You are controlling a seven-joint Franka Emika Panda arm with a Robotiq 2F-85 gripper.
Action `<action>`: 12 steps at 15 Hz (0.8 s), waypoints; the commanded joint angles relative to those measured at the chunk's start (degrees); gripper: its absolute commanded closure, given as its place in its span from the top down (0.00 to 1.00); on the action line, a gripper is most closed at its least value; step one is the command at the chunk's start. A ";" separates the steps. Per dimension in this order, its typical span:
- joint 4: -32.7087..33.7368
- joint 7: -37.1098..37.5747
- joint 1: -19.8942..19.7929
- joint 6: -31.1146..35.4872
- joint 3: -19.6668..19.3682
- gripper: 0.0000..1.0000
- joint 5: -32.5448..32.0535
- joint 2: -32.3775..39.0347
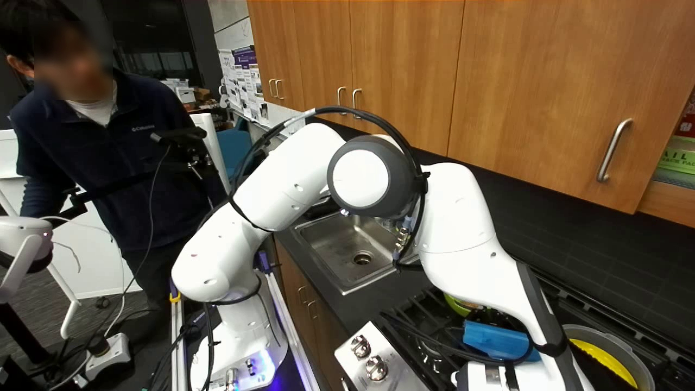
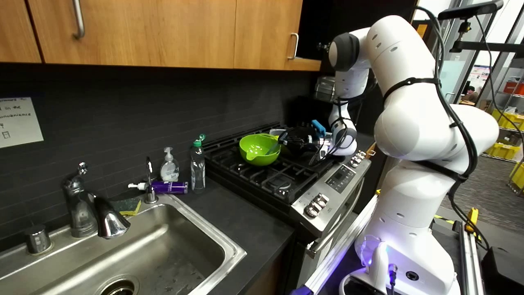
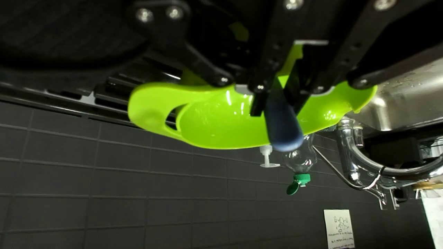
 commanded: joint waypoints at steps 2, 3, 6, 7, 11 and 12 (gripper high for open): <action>0.46 0.70 1.15 0.98 0.51 0.05 0.14 -1.04; 0.58 0.78 1.33 0.99 0.61 0.05 0.20 -1.04; 0.77 0.90 1.78 0.98 0.72 0.05 0.16 -1.07; 0.73 0.94 1.92 0.98 0.69 0.05 0.11 -1.09; 0.47 0.94 2.10 0.99 0.36 0.05 -0.14 -1.21; 0.32 0.91 2.09 1.15 0.14 0.05 -0.33 -1.28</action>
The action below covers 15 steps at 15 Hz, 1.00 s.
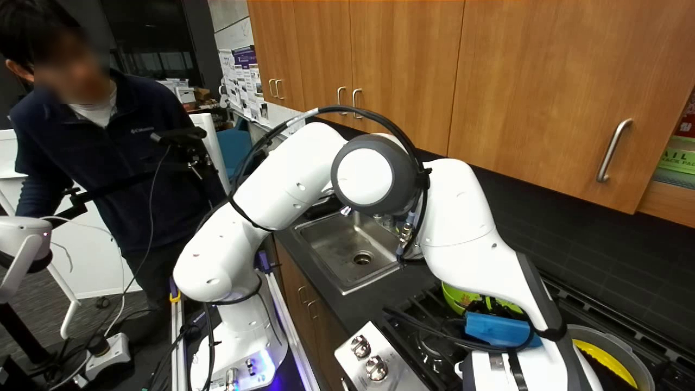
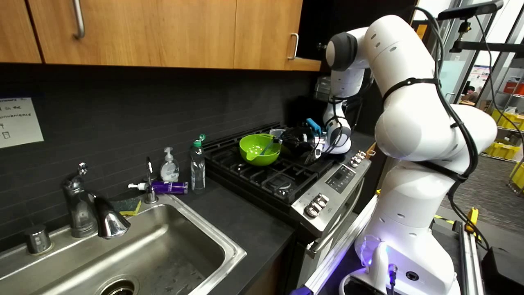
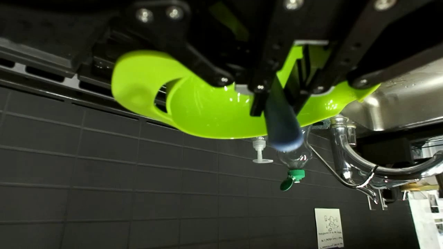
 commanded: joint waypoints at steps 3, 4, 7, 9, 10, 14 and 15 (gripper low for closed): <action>-1.49 0.67 0.22 1.39 -1.10 0.05 -0.59 -1.48; -1.72 0.63 0.17 1.45 -1.27 0.05 -0.63 -1.56; -2.85 0.07 0.22 1.58 -1.70 0.05 -0.81 -1.58; -2.81 0.22 0.17 1.46 -1.79 0.05 -0.84 -1.39; -2.72 0.46 0.30 1.59 -1.79 0.05 -0.91 -1.40; -2.21 1.39 0.78 2.23 -1.92 0.05 -1.15 -1.50; -2.07 1.51 0.83 2.25 -1.91 0.05 -1.14 -1.52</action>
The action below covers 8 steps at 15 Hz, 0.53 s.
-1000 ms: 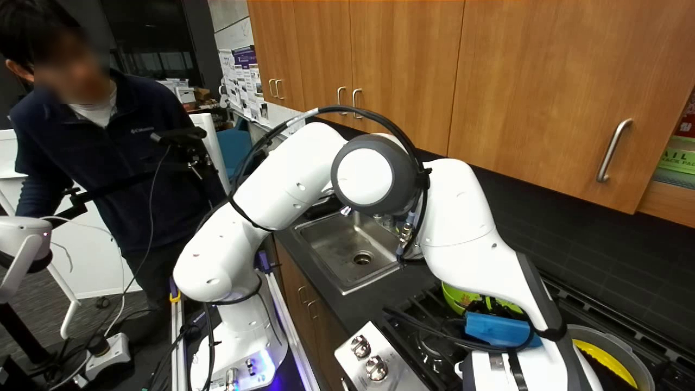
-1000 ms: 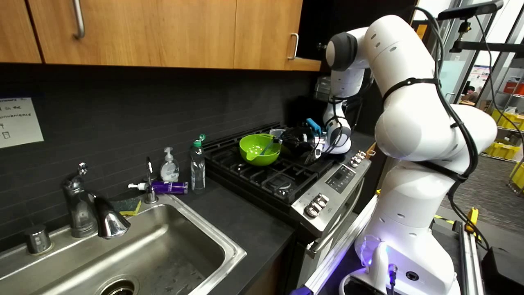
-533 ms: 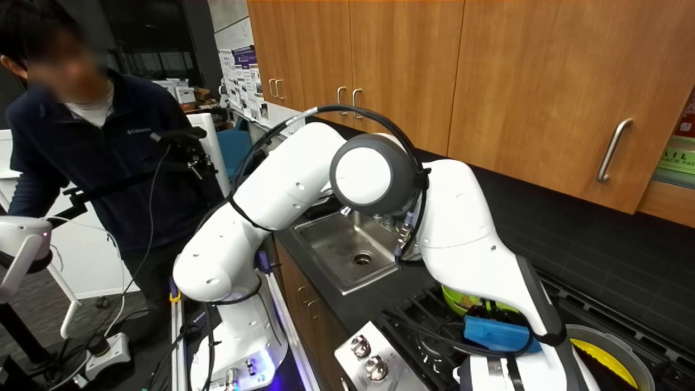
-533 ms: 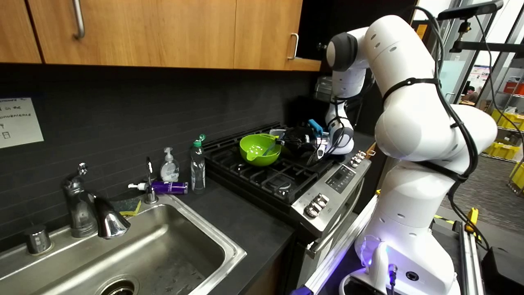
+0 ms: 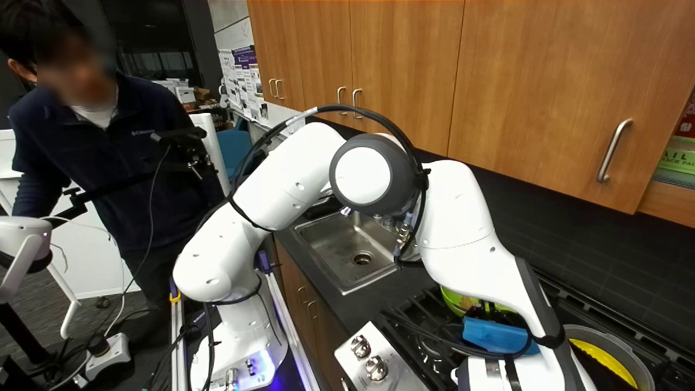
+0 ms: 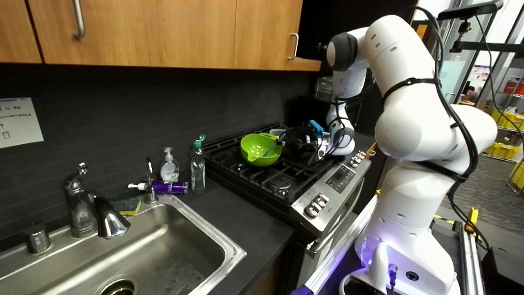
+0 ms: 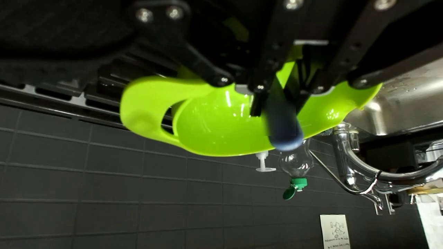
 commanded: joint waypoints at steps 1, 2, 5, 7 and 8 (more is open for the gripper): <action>-0.61 1.53 0.96 1.75 -0.61 0.05 -1.07 -1.51; -0.38 1.77 1.01 1.74 -0.56 0.05 -1.10 -1.52; 0.06 2.18 1.19 1.82 -0.48 0.05 -1.21 -1.53; 0.19 2.27 1.27 1.93 -0.56 0.05 -1.28 -1.64; 0.15 2.37 1.38 2.30 -0.74 0.05 -1.37 -1.83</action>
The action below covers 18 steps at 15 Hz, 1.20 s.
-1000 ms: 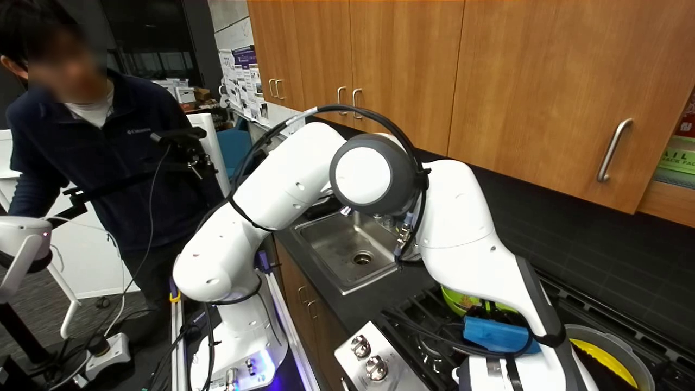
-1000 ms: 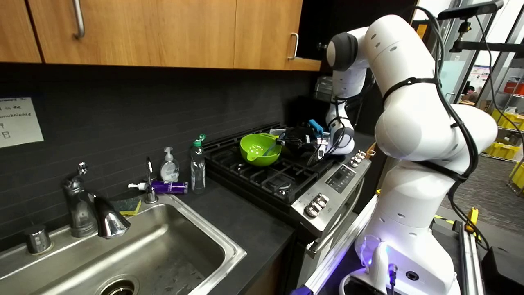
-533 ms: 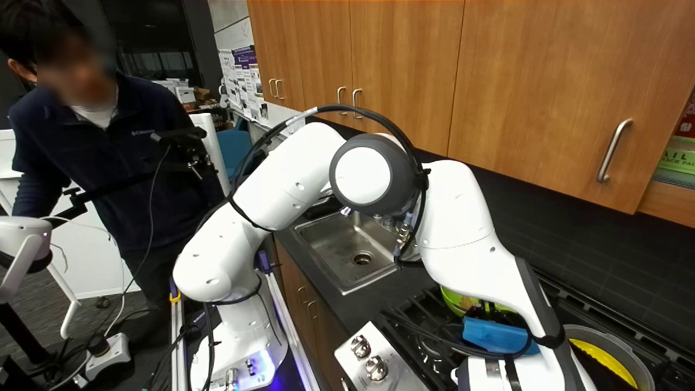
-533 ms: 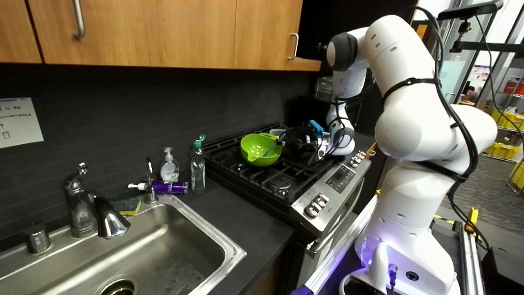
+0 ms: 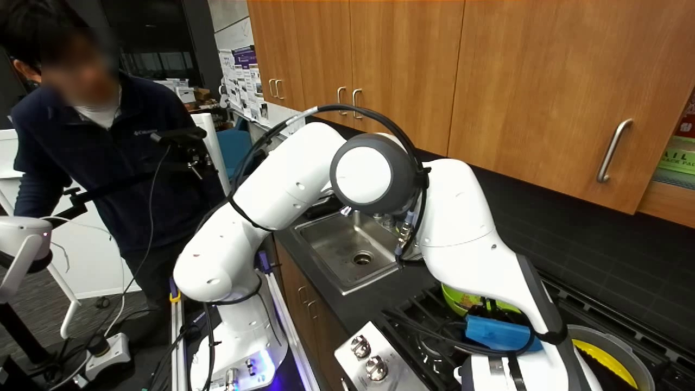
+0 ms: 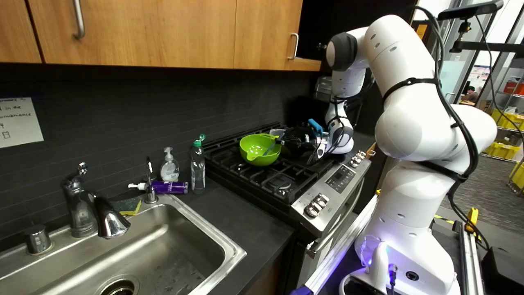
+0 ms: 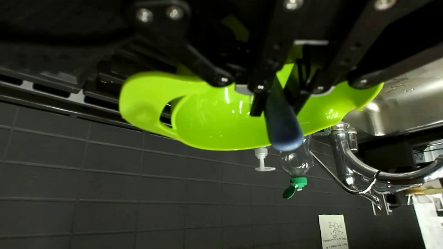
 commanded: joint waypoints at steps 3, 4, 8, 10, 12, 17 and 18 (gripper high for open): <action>-1.05 1.75 1.19 3.07 -1.04 0.05 -1.42 -2.54; -1.17 1.80 1.21 3.40 -1.10 0.05 -1.43 -2.81; -1.54 2.22 1.21 5.04 -1.49 0.05 -1.78 -4.23; -1.68 2.33 1.19 5.83 -1.65 0.05 -1.90 -4.92; -1.79 2.34 1.16 6.59 -1.79 0.05 -2.05 -5.57; -1.76 2.41 1.05 8.07 -1.70 0.05 -2.88 -6.52; -1.73 2.44 1.02 8.22 -1.62 0.05 -3.05 -6.63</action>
